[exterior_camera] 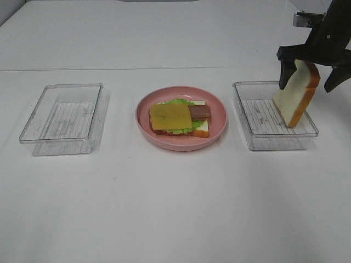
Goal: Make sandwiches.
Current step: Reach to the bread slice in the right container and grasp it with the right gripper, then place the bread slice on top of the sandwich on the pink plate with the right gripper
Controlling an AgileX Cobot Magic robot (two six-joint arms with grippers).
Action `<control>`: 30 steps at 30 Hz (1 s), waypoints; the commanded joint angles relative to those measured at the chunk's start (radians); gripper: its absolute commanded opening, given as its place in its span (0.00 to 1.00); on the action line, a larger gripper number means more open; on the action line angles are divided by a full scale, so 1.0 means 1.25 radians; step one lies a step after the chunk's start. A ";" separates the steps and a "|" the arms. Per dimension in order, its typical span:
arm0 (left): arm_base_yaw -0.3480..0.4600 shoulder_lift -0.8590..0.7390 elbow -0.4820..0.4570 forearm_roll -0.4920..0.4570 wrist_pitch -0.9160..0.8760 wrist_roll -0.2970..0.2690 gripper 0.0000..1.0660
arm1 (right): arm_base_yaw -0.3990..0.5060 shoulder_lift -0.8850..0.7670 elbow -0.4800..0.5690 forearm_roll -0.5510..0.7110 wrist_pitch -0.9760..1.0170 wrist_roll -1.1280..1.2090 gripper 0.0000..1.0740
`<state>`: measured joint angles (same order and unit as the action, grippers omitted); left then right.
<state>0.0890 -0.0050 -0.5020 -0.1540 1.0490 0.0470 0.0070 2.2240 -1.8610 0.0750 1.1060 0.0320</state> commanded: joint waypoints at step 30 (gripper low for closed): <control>0.003 -0.017 0.002 -0.002 -0.013 -0.003 0.92 | -0.002 -0.225 -0.005 0.118 0.090 -0.031 0.00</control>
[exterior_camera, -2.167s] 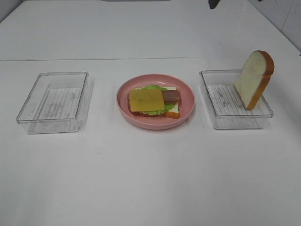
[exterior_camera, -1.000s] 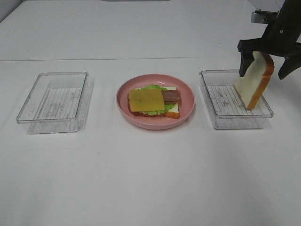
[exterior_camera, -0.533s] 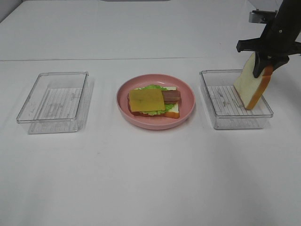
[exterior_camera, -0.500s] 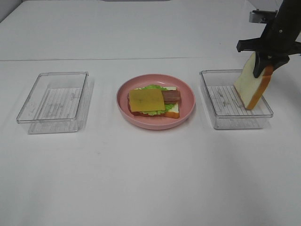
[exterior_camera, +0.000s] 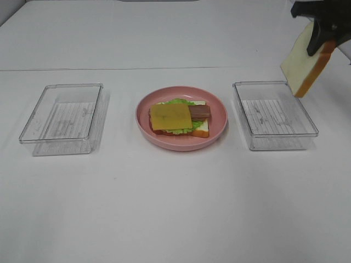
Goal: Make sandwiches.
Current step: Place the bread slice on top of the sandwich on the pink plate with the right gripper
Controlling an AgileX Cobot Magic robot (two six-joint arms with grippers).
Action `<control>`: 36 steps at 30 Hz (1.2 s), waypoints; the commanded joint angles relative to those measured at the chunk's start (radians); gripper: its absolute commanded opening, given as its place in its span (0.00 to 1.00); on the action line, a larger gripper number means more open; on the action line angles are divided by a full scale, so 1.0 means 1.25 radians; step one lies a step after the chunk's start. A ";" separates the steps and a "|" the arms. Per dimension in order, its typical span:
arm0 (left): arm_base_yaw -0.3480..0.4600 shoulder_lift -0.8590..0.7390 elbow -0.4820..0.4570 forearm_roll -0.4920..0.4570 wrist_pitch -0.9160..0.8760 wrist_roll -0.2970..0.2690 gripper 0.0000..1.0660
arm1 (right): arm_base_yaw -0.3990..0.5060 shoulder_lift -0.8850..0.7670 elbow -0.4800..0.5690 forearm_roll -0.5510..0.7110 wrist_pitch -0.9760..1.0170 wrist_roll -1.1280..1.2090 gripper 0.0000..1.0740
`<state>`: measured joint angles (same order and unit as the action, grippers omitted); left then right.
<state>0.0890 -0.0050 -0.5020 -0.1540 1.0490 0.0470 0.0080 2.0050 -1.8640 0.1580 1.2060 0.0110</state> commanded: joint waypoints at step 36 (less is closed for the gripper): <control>0.003 -0.017 0.002 -0.002 -0.013 -0.003 0.92 | 0.251 0.078 0.212 0.534 -0.346 -0.187 0.00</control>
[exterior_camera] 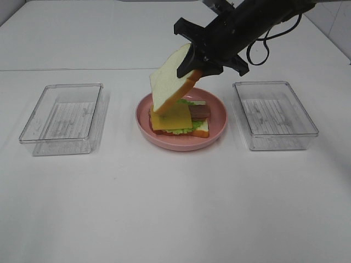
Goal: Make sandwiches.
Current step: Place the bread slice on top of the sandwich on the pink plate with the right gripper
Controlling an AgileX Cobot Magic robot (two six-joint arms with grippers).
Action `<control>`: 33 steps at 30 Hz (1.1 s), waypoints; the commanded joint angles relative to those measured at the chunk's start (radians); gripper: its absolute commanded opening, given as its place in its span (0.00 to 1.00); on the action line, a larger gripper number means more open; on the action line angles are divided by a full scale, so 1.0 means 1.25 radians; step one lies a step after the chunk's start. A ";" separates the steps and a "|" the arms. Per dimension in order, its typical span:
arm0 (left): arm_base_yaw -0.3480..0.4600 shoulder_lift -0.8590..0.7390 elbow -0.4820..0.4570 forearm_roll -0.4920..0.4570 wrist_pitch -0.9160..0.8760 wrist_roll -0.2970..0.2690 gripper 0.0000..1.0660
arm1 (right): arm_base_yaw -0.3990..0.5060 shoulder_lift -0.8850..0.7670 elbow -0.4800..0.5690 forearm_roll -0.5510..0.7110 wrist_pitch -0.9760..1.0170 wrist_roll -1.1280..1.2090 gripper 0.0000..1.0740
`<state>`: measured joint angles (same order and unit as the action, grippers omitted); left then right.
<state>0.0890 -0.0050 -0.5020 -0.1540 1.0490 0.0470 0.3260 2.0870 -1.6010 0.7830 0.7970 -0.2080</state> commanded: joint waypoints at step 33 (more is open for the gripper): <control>0.003 -0.017 0.002 -0.002 -0.013 -0.003 0.92 | -0.003 0.070 0.002 0.027 -0.016 -0.010 0.65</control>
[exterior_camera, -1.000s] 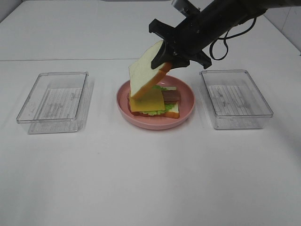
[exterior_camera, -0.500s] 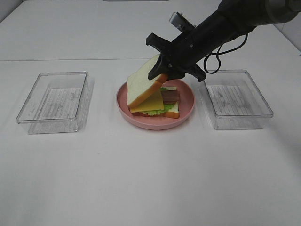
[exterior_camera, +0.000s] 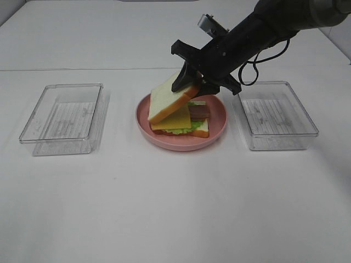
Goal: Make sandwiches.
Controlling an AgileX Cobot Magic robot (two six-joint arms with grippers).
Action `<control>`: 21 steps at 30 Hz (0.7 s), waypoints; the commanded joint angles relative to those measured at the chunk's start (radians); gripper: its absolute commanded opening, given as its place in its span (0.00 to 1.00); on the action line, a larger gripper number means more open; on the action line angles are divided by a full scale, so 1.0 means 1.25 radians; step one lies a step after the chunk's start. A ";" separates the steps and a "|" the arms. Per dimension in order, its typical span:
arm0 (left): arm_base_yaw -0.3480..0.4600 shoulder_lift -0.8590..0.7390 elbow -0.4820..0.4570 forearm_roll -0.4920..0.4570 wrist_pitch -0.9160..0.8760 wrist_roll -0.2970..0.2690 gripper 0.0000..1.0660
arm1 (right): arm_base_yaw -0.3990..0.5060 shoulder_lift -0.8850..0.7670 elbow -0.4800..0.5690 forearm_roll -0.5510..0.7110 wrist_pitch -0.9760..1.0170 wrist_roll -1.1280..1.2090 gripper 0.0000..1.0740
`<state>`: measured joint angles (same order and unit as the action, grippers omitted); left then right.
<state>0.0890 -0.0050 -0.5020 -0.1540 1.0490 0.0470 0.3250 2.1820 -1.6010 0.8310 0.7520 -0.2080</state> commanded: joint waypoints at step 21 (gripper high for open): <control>0.003 -0.017 0.002 -0.002 -0.013 -0.003 0.92 | -0.002 -0.170 0.000 -0.446 0.106 0.182 0.90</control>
<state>0.0890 -0.0050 -0.5020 -0.1540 1.0490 0.0470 0.3250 1.9860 -1.6010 0.3000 0.8690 0.0000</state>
